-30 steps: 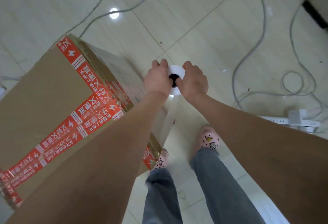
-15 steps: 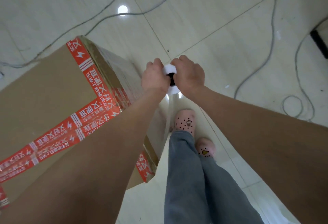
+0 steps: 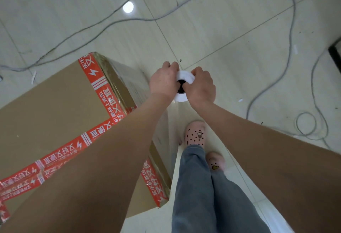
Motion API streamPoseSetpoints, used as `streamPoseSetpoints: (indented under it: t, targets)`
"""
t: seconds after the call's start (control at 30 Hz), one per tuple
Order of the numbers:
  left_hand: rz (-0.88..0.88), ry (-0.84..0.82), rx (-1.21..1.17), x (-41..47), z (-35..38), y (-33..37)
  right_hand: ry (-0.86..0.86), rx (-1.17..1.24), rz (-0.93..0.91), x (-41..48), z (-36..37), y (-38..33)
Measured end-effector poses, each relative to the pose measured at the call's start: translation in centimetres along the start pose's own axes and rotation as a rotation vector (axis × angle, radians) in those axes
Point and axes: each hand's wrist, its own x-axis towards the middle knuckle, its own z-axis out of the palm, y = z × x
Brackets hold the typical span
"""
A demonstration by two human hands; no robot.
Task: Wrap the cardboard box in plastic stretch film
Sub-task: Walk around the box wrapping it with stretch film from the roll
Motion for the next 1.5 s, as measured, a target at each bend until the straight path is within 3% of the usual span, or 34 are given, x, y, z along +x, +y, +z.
streamPoseSetpoints:
  t: [0.37,0.43,0.5,0.6,0.7,0.8,0.97,1.1,1.17,1.3,1.5]
  targets:
    - [-0.446,0.034,-0.417,0.9,-0.8,-3.5,-0.083,-0.275,-0.384,2.2,1.0,-4.6]
    - [-0.502,0.074,-0.456,1.0,-1.0,-4.2,-0.068,-0.261,-0.37,2.1,1.5,-5.0]
    - [-0.539,0.094,-0.442,1.0,-1.3,-4.9,-0.074,-0.159,-0.212,2.1,1.9,-5.3]
    - [-0.404,0.058,-0.293,1.2,-1.7,-5.4,-0.117,-0.072,-0.037,2.0,2.4,-5.7]
    - [-0.184,0.027,-0.124,1.9,-2.6,-5.5,-0.075,-0.16,-0.113,2.1,2.9,-6.7]
    - [-0.081,0.004,-0.037,3.0,-3.4,-5.8,-0.103,-0.261,-0.217,2.7,2.8,-8.0]
    - [-0.243,-0.005,-0.213,4.2,-3.9,-5.7,-0.157,-0.361,-0.359,4.0,2.4,-9.2]
    - [-0.264,-0.021,-0.169,4.9,-4.0,-6.1,-0.121,-0.188,-0.086,4.0,2.8,-8.9]
    - [-0.204,-0.05,-0.104,5.1,-3.8,-5.9,-0.15,-0.185,-0.066,4.1,2.7,-8.5]
    - [-0.13,-0.091,-0.033,6.0,-4.3,-5.8,-0.146,-0.259,-0.156,4.8,2.3,-8.7]
    - [-0.289,-0.116,-0.15,7.1,-5.8,-6.9,-0.216,-0.494,-0.381,6.5,1.4,-12.0]
